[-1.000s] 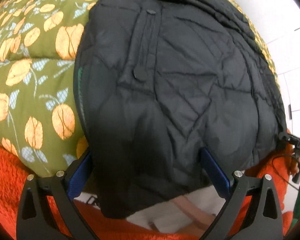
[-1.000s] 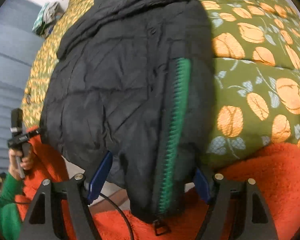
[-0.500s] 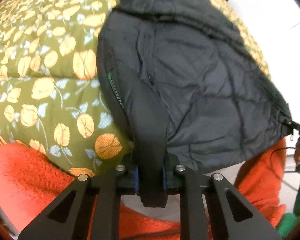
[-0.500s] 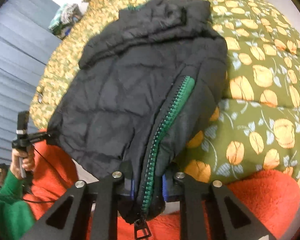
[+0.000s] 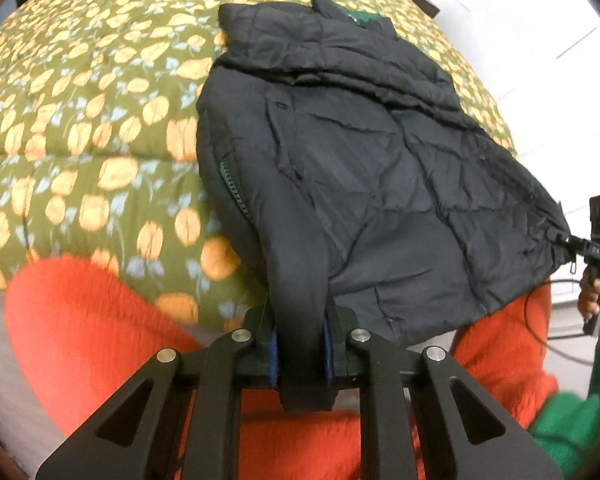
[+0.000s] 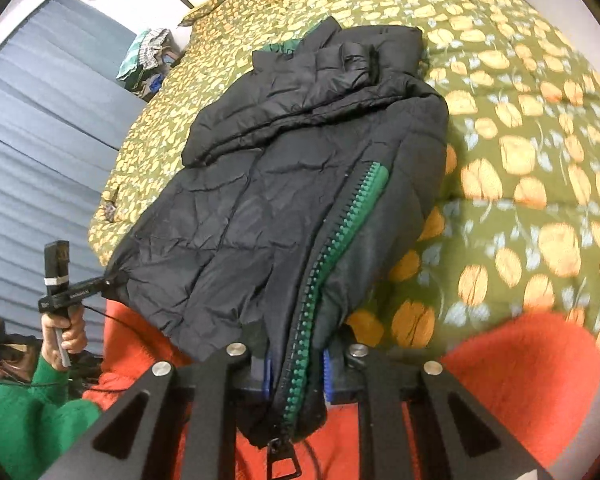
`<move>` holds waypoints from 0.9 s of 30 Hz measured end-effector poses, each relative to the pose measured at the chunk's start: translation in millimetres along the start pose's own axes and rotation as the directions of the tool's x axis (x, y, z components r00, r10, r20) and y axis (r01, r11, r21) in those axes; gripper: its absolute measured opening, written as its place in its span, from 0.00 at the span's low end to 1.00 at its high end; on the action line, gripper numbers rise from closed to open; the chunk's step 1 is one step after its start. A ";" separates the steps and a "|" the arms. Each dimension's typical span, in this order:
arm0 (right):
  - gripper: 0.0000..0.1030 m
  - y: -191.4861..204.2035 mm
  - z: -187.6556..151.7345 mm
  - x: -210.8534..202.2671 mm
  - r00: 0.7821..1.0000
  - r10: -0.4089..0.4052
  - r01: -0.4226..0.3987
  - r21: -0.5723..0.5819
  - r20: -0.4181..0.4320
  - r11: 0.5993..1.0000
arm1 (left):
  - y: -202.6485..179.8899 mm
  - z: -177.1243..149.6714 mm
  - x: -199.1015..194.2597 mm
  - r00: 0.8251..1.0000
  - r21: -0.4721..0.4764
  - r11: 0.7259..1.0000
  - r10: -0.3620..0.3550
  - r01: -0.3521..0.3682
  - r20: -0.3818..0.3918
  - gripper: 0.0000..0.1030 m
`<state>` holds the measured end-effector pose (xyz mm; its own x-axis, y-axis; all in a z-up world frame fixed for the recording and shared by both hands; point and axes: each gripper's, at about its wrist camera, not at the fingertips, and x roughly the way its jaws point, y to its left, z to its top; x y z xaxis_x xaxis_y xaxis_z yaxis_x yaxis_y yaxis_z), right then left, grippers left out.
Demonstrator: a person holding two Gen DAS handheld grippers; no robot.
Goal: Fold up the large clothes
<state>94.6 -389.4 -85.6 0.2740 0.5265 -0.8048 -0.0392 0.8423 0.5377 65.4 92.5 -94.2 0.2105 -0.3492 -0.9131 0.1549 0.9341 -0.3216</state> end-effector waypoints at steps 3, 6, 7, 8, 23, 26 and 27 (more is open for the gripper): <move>0.17 2.6 -19.2 -7.1 0.999 0.030 -0.029 0.024 -0.023 0.999 | 0.3 -19.1 -13.9 1.000 -0.002 1.000 0.001 -0.001 -0.024 0.14; 0.17 8.3 -35.6 -15.9 0.997 0.058 -0.056 0.045 -0.042 0.997 | -2.8 -34.2 -27.0 0.999 0.008 1.000 0.009 -0.009 -0.046 0.14; 0.17 11.1 -42.6 -19.6 0.996 0.068 -0.065 0.052 -0.050 0.996 | -4.0 -38.3 -30.7 0.999 0.012 1.000 0.011 -0.011 -0.052 0.14; 0.17 13.5 -48.4 -23.0 0.996 0.076 -0.073 0.060 -0.055 0.996 | -6.1 -43.9 -36.4 0.998 0.019 1.000 0.012 -0.011 -0.060 0.14; 0.17 22.1 51.1 -62.8 0.951 0.250 -0.265 0.061 0.179 0.962 | 4.9 82.7 -84.0 0.963 0.009 0.985 -0.168 0.170 0.212 0.15; 0.17 3.1 100.6 -39.1 0.934 0.263 -0.288 0.074 0.240 0.955 | 13.2 129.9 -53.3 0.961 -0.020 0.987 -0.153 0.162 0.229 0.15; 0.17 -8.2 119.8 -24.2 0.927 0.272 -0.305 0.097 0.258 0.947 | 14.8 143.0 -41.9 0.963 -0.021 0.988 -0.143 0.152 0.227 0.15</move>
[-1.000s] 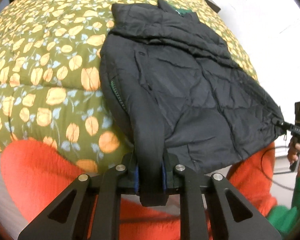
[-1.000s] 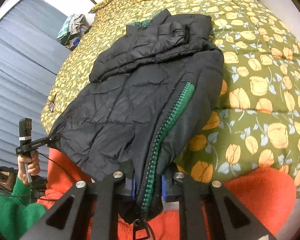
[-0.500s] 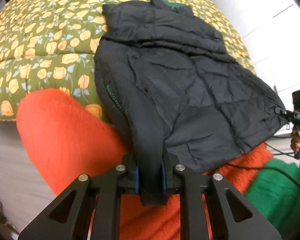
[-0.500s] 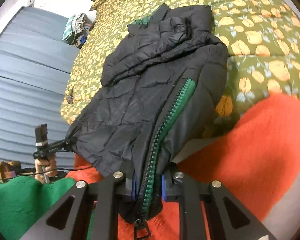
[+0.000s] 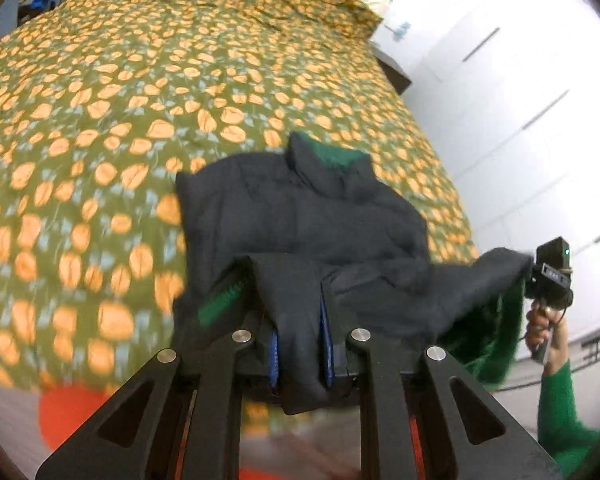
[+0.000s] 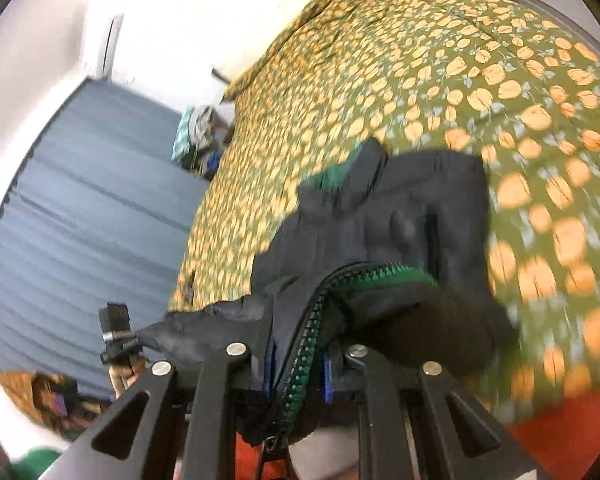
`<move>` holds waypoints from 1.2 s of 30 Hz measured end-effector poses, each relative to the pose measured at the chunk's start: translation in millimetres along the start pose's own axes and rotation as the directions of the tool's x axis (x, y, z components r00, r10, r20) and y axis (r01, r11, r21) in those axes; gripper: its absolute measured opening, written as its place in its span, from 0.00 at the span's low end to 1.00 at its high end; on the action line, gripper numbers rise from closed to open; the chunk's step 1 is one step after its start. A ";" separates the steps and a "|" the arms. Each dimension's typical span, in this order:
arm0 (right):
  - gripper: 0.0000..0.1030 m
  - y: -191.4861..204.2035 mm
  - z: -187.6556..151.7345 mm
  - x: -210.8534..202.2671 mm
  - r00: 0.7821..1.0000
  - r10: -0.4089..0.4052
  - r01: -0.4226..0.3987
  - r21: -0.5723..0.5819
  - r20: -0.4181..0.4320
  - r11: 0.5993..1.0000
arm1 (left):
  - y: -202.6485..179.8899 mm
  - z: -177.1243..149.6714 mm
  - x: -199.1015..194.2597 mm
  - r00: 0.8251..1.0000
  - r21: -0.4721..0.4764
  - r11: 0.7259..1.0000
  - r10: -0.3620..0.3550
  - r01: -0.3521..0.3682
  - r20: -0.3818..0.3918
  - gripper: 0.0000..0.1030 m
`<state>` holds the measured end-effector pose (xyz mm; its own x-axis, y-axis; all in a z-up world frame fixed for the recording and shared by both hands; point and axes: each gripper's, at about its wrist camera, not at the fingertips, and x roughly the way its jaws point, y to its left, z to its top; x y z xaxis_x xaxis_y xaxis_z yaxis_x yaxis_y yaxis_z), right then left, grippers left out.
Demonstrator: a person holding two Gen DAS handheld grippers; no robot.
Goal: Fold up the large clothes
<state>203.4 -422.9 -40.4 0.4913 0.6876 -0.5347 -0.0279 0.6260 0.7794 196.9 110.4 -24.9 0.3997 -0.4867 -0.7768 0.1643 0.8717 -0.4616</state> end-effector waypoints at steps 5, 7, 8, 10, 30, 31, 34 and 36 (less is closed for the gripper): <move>0.17 -62.3 38.7 61.3 1.000 -0.018 0.015 0.129 0.020 0.992 | 16.0 34.6 69.1 0.996 -0.028 0.996 0.088 -0.089 -0.024 0.18; 0.17 -88.1 45.6 83.2 0.999 -0.037 0.032 0.189 0.020 0.981 | 22.9 39.5 89.8 0.993 -0.041 0.993 0.111 -0.113 -0.041 0.21; 0.17 -98.9 46.3 90.4 0.999 -0.045 0.039 0.219 0.026 0.975 | 26.0 41.0 100.0 0.992 -0.051 0.992 0.116 -0.119 -0.051 0.25; 0.19 -115.6 44.8 98.4 0.998 -0.049 0.033 0.278 0.050 0.960 | 30.6 42.1 109.4 0.992 -0.071 0.991 0.107 -0.112 -0.070 0.33; 0.96 -50.3 71.9 113.3 0.930 -0.367 0.352 -0.234 -0.023 0.906 | 43.7 49.2 113.1 0.980 0.159 0.976 0.168 -0.151 -0.105 0.95; 0.96 -48.7 67.3 125.9 0.903 -0.427 0.391 -0.317 -0.049 0.864 | 44.3 45.9 123.0 0.970 0.200 0.961 0.216 -0.190 -0.115 0.94; 0.95 -55.4 59.9 153.3 0.835 -0.544 0.464 -0.425 -0.083 0.777 | 39.0 37.5 150.3 0.945 0.293 0.921 0.304 -0.258 -0.123 0.80; 0.95 -63.7 63.2 166.7 0.816 -0.572 0.486 -0.435 -0.085 0.758 | 35.4 36.4 153.4 0.948 0.296 0.920 0.299 -0.257 -0.107 0.64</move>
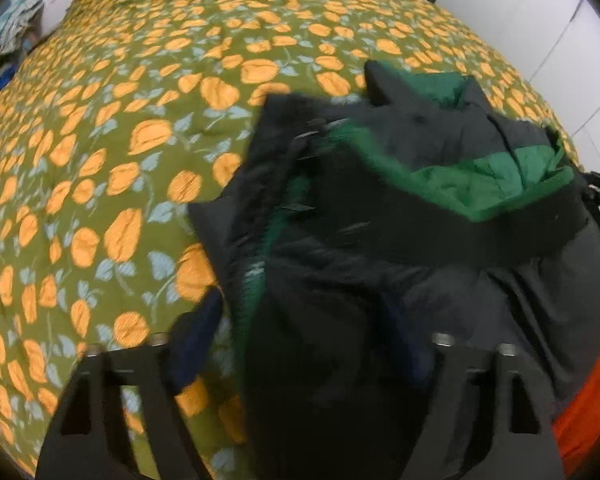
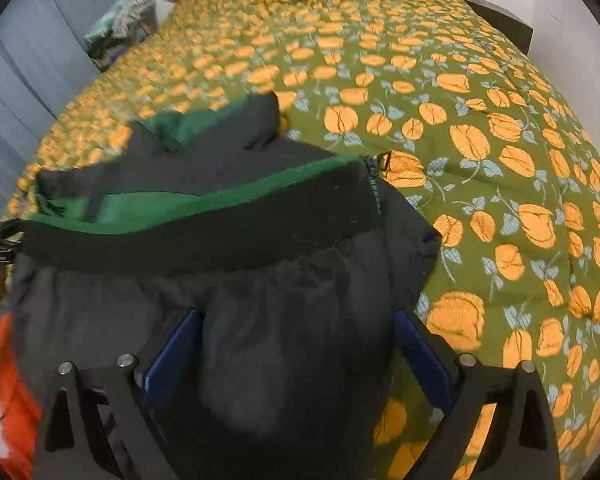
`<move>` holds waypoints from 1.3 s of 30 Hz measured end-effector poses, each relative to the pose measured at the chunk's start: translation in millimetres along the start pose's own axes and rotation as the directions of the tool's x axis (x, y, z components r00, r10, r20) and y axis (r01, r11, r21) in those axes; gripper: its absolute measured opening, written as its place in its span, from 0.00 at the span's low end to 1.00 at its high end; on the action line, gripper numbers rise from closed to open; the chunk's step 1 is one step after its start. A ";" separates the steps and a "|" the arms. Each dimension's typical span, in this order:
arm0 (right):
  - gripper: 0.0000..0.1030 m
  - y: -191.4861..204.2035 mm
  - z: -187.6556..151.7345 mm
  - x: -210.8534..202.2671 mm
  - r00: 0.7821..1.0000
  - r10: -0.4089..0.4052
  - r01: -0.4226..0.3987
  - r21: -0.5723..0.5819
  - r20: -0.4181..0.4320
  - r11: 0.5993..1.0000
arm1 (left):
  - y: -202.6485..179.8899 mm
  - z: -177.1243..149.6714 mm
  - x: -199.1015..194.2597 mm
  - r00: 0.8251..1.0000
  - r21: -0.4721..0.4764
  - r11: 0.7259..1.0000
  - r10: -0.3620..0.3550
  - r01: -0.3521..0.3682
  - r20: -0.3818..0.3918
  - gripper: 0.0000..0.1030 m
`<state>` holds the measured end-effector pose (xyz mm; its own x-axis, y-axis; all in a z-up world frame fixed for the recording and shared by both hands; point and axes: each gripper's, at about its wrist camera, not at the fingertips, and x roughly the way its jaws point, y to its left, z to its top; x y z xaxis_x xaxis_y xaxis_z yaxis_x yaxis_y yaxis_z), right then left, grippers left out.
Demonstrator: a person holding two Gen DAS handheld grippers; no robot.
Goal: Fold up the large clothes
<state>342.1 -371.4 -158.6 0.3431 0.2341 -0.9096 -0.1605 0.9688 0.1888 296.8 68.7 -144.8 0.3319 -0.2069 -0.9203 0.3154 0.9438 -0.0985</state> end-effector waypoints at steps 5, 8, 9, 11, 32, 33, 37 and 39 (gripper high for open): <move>0.23 13.6 8.0 -8.6 0.997 -0.063 0.064 -0.025 0.047 0.998 | 2.9 5.2 -23.3 0.993 -0.074 0.994 0.083 -0.077 0.087 0.12; 0.16 27.7 12.9 -37.3 0.980 -0.136 0.148 -0.076 0.143 0.986 | 5.9 13.6 -56.6 0.978 -0.125 0.991 0.074 -0.049 0.196 0.11; 0.16 30.4 17.2 -53.5 0.969 -0.145 0.163 -0.074 0.201 0.984 | 6.2 17.5 -64.0 0.970 -0.139 0.989 0.075 -0.044 0.230 0.11; 0.16 32.7 27.3 -73.9 0.945 -0.161 0.183 -0.055 0.286 0.981 | 5.8 29.6 -72.3 0.948 -0.176 0.982 0.114 -0.063 0.298 0.12; 0.20 -18.1 28.5 69.8 0.949 -0.168 0.133 0.145 0.265 0.980 | 30.5 35.7 82.7 0.944 -0.349 0.929 0.217 -0.122 0.248 0.35; 0.20 -19.9 27.1 71.5 0.948 -0.161 0.122 0.155 0.273 0.980 | 30.8 35.5 84.1 0.944 -0.349 0.930 0.213 -0.117 0.251 0.36; 0.21 -22.6 25.7 77.7 0.945 -0.153 0.106 0.172 0.289 0.979 | 32.9 35.3 88.3 0.945 -0.357 0.930 0.192 -0.089 0.264 0.36; 0.21 -23.1 25.6 79.1 0.944 -0.148 0.099 0.175 0.295 0.980 | 34.7 34.6 89.8 0.945 -0.362 0.929 0.182 -0.075 0.271 0.36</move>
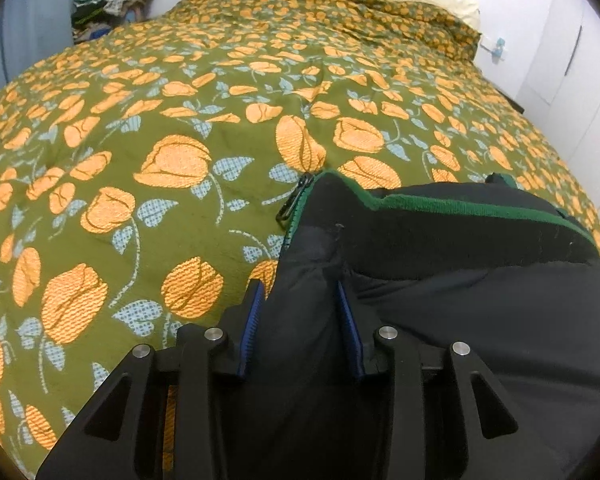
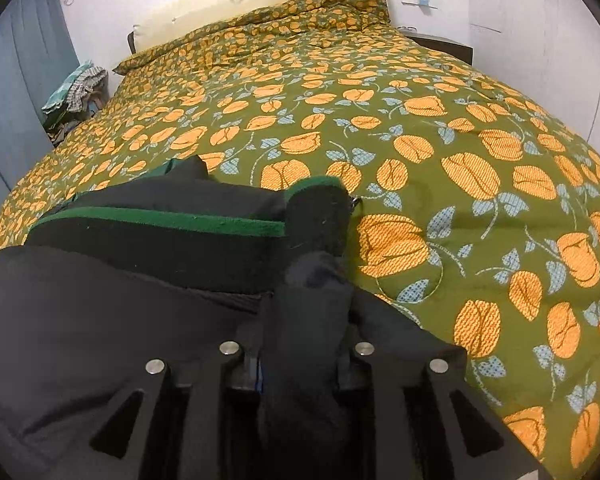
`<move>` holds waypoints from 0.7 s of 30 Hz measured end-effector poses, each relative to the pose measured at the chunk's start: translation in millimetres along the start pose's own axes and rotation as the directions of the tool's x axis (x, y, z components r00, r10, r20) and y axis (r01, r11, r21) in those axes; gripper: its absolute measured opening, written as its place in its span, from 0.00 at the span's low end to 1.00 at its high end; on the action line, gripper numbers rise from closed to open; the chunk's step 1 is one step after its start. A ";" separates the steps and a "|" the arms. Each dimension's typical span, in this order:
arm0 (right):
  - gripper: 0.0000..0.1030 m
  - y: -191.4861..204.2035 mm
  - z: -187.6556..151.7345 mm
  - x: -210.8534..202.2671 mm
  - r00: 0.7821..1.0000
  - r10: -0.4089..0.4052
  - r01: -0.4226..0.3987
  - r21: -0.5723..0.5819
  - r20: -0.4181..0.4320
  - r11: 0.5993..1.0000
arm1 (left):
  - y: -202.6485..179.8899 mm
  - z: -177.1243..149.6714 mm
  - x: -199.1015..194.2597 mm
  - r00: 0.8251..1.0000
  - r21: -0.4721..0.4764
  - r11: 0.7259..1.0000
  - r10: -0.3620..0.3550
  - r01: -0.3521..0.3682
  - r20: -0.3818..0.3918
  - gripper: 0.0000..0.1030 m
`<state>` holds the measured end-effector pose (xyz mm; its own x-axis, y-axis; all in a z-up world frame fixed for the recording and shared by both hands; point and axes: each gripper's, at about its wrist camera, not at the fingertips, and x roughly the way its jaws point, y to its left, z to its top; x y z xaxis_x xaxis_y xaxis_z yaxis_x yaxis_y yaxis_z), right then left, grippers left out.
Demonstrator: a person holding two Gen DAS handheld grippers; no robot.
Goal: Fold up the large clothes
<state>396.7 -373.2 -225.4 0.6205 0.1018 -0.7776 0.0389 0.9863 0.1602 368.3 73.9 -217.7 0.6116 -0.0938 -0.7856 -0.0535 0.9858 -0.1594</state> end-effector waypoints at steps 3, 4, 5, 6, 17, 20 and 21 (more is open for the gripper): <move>0.21 -1.8 0.0 2.1 1.000 0.009 -0.009 0.008 0.006 1.000 | 2.6 -0.5 2.0 1.000 -0.015 1.000 -0.019 0.019 0.004 0.36; 0.21 -2.2 -0.2 2.8 1.000 0.010 -0.010 0.009 0.007 1.000 | 3.7 -0.6 2.6 1.000 -0.020 0.999 -0.025 0.025 0.006 0.36; 0.21 -2.5 -0.7 3.1 1.000 0.013 -0.013 0.011 0.009 1.000 | 4.5 -0.9 3.3 0.999 -0.025 0.999 -0.031 0.031 0.007 0.36; 0.21 -3.3 -0.7 4.0 1.000 0.015 -0.015 0.013 0.011 1.000 | 5.0 -1.1 3.7 0.999 -0.027 0.999 -0.034 0.034 0.008 0.36; 0.21 -7.0 -2.6 6.3 0.999 0.039 -0.040 0.037 0.025 0.999 | 6.6 -1.9 6.5 0.999 -0.034 0.999 -0.042 0.042 0.008 0.36; 0.21 -8.2 -2.8 6.3 0.999 0.045 -0.046 0.044 0.027 0.998 | 6.9 -1.8 5.7 0.999 -0.034 0.999 -0.038 0.038 0.005 0.38; 0.21 -8.3 -2.4 6.1 0.999 0.046 -0.047 0.044 0.026 0.998 | 7.0 -1.7 5.7 0.999 -0.034 0.999 -0.034 0.034 0.003 0.38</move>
<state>398.3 -380.5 -233.0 0.6415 0.1435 -0.7536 0.0446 0.9737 0.2233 370.0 80.0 -224.3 0.6154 -0.1264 -0.7780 -0.0599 0.9767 -0.2061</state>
